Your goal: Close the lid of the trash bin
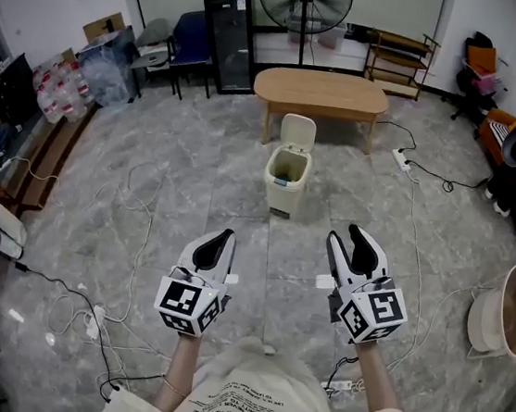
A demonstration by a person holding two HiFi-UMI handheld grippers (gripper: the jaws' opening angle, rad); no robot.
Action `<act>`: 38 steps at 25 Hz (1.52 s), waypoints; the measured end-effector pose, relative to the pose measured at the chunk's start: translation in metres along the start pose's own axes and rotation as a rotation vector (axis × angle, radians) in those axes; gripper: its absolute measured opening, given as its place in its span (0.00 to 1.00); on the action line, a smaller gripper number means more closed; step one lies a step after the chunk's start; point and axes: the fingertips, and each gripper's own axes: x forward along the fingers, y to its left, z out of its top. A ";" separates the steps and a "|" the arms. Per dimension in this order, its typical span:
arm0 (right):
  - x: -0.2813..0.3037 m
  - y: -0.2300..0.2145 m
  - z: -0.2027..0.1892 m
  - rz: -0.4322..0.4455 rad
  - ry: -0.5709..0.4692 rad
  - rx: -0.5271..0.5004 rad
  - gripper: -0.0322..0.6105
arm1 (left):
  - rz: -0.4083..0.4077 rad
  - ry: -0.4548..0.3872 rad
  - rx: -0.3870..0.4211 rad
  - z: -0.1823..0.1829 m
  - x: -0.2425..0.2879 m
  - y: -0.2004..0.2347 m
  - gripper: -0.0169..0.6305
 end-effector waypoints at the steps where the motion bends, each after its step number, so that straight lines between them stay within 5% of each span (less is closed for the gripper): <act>1: 0.001 -0.003 -0.002 -0.003 0.004 0.013 0.32 | 0.003 0.004 -0.001 -0.001 0.001 0.000 0.06; 9: 0.015 -0.025 -0.017 -0.024 0.033 0.058 0.47 | 0.028 0.025 -0.012 -0.007 0.015 0.011 0.06; 38: 0.241 -0.136 -0.044 -0.067 0.095 0.062 0.53 | -0.059 0.060 -0.056 -0.012 0.261 0.146 0.06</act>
